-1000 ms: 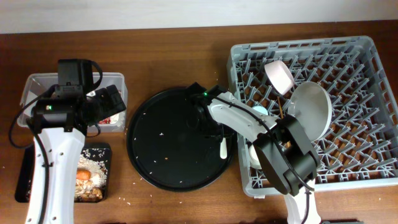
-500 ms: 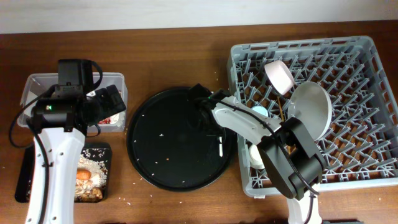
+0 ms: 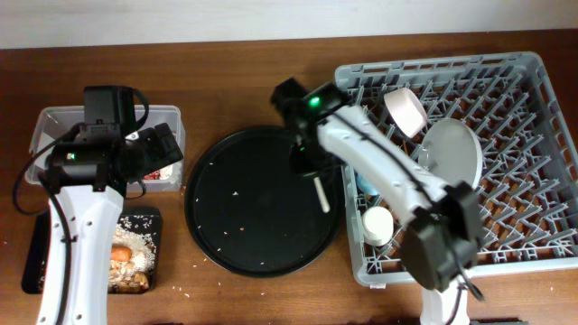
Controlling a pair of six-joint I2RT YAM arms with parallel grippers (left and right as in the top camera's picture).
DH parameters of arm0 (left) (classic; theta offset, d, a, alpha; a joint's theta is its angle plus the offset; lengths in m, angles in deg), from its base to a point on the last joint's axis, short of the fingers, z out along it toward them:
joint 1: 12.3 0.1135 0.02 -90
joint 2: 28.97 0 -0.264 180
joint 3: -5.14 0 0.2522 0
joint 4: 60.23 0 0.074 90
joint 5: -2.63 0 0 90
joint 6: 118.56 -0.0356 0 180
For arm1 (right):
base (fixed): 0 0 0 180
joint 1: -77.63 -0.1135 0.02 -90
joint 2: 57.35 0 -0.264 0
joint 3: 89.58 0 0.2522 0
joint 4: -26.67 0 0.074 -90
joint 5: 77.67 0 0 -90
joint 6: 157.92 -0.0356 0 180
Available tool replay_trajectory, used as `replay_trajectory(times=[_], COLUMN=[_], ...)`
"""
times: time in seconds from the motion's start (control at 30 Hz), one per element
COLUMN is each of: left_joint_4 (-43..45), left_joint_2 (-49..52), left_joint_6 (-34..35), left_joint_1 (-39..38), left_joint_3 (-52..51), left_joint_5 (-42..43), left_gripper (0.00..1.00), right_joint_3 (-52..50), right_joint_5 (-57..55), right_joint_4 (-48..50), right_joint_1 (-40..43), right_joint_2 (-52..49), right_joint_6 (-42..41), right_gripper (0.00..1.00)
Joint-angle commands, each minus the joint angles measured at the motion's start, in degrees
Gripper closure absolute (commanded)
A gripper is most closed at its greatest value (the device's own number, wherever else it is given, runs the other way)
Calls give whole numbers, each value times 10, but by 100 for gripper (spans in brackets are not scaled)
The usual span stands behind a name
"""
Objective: Sort waste into correct bins and load items into the dishwasher rack
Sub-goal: 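Insert the fork upright into the rack with right gripper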
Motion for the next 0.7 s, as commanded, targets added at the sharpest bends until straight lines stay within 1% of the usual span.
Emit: replay_trajectory(times=[0.0, 0.1, 0.13, 0.2, 0.27, 0.33, 0.37, 0.47, 0.67], left_joint_4=[0, 0, 0, 0, 0, 0, 0, 0, 0], left_joint_2=[-7, -7, -7, -7, -7, -7, -7, -7, -7], left_joint_6=[2, 2, 2, 2, 2, 2, 2, 2, 2], left_joint_1=[2, 2, 2, 2, 2, 2, 2, 2, 2], left_joint_3=[8, 8, 8, 8, 8, 8, 8, 8, 8], left_joint_5=[-4, -4, -4, -4, -4, -4, -4, -4, -4], left_gripper=[1, 1, 1, 1, 1, 1, 1, 1, 1], right_joint_3=[16, 11, 2, -53, -142, -207, -224, -228, -228], right_joint_5=[-34, -36, -36, -36, -36, -70, -73, -108, -108], right_joint_4=[-38, -73, -75, -55, 10, 68, 80, 88, 88], right_joint_1=[72, 183, 209, 256, 263, 262, 262, 262, 262], right_joint_2=[82, 96, 96, 96, 96, 96, 96, 96, 96], right_joint_6=[63, 147, 147, 159, 205, 211, 211, 210, 210], right_gripper=[96, 96, 96, 96, 96, 96, 96, 96, 95])
